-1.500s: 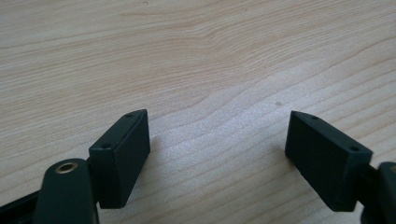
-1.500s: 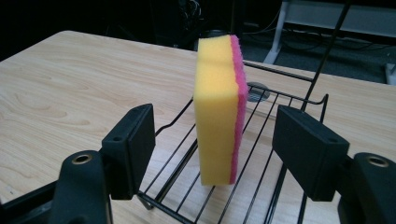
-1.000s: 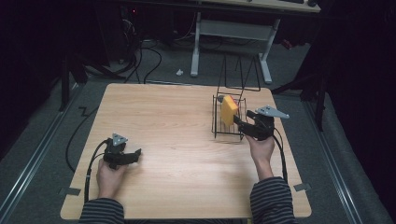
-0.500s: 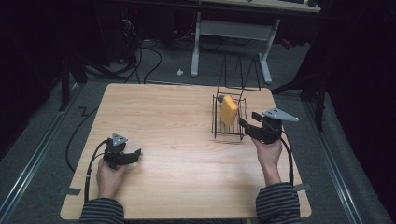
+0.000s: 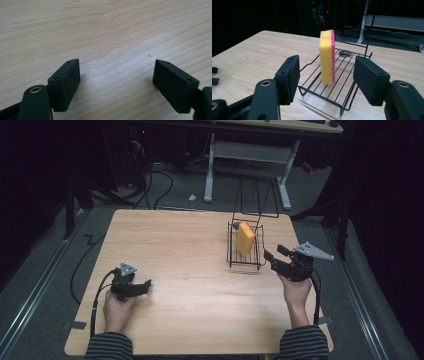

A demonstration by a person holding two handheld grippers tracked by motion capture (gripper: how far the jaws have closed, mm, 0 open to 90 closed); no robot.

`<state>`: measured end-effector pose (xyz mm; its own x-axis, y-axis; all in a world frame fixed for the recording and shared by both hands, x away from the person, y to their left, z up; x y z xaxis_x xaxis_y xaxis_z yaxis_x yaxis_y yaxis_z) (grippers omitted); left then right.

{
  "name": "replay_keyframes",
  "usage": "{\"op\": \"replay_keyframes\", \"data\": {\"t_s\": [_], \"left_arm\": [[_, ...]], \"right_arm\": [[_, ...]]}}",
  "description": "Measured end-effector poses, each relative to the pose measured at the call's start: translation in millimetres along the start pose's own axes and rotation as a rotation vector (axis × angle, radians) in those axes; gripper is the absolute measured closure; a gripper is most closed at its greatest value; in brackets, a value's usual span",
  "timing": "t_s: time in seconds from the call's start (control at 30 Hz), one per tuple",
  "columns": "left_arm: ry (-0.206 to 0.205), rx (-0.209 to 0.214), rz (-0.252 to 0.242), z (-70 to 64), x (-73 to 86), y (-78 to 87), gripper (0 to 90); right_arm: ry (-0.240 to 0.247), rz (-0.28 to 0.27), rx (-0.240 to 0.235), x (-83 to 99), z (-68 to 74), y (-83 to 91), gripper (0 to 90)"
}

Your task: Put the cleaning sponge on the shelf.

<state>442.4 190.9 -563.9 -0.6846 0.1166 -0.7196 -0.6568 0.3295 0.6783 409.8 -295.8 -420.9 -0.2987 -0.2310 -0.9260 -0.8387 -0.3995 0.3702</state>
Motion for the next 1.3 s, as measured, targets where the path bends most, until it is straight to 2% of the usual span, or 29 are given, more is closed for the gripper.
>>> {"op": "replay_keyframes", "data": {"t_s": [0.53,1.3], "left_arm": [[0.0,0.0,0.0,0.0,0.0,0.0,22.6],[0.0,0.0,0.0,0.0,0.0,0.0,22.6]], "right_arm": [[-0.029,-0.033,0.001,12.5,1.0,23.8,39.8],[-0.027,-0.036,-0.046,35.4,19.4,29.5,39.6]]}}
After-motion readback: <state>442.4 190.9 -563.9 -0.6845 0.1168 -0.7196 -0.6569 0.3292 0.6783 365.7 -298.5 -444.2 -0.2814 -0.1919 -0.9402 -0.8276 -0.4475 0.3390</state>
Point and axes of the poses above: each handheld gripper's, and its own axes: y roughly backward along the jaws, x roughly out of its underside, z roughly to its left, the point moved 4 cm from there along -y, roughly forward along the jaws, and after that the axes turned 11 degrees about y, right-handed, at the moved point
